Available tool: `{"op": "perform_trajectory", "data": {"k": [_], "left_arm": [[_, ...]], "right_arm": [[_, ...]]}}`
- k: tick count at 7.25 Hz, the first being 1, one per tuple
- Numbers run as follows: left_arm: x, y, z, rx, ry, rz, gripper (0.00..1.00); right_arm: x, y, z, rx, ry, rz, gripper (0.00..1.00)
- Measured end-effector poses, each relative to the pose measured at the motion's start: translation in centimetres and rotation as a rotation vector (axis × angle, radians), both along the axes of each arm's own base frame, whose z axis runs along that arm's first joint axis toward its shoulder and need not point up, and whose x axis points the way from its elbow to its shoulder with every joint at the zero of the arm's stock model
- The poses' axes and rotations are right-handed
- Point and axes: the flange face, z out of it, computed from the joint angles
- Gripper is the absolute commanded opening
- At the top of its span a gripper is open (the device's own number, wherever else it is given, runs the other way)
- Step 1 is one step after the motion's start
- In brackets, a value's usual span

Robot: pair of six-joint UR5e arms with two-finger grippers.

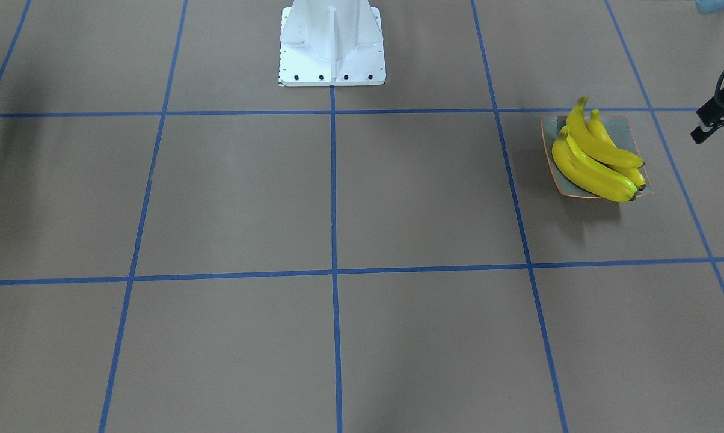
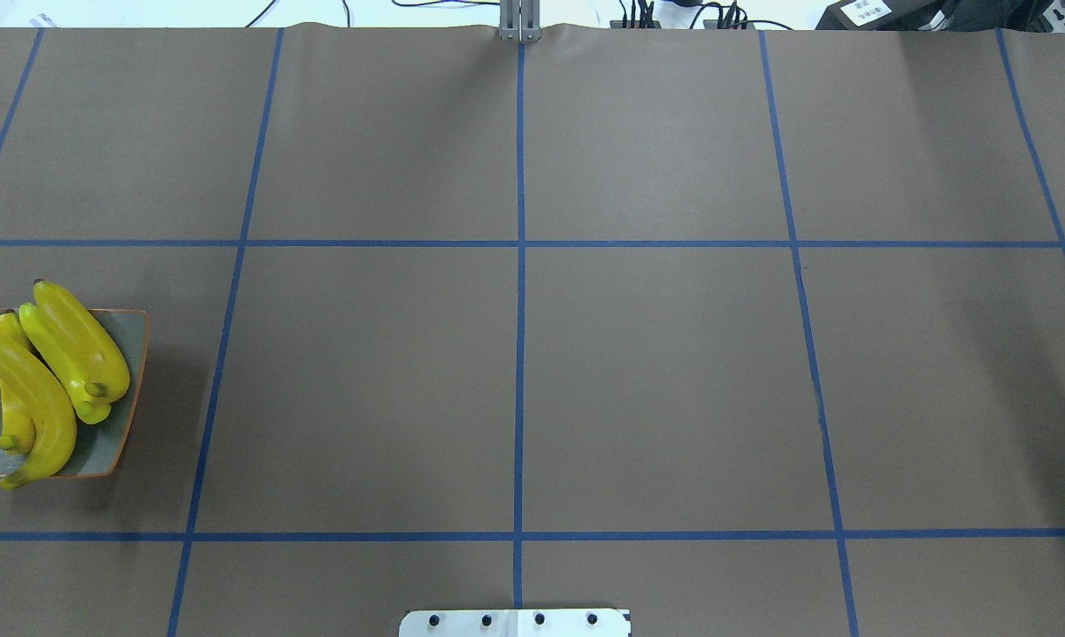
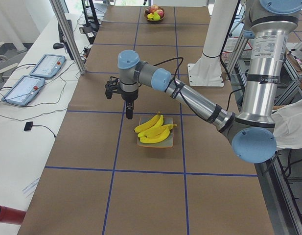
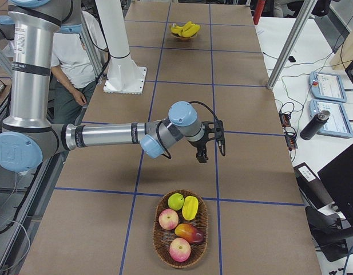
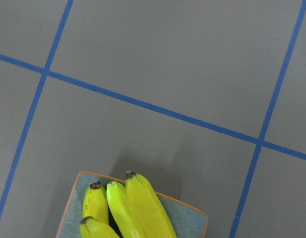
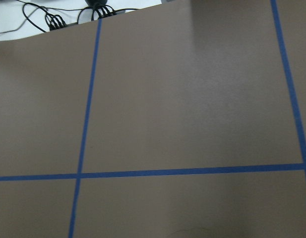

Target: Transfer all bananas from basket to plate

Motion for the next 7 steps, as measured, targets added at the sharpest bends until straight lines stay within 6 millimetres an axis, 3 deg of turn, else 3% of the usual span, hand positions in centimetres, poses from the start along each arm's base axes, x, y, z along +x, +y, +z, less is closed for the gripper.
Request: {"op": "perform_trajectory", "data": {"k": [3,7], "left_arm": [[-4.6,-0.4,4.9,0.073,0.006,0.091,1.00],[-7.5,-0.4,11.1,0.065,0.002,0.134,1.00]], "right_arm": [[4.9,0.1,2.6,-0.011,0.132,-0.130,1.00],[7.5,-2.2,1.3,-0.043,0.164,-0.224,1.00]]}}
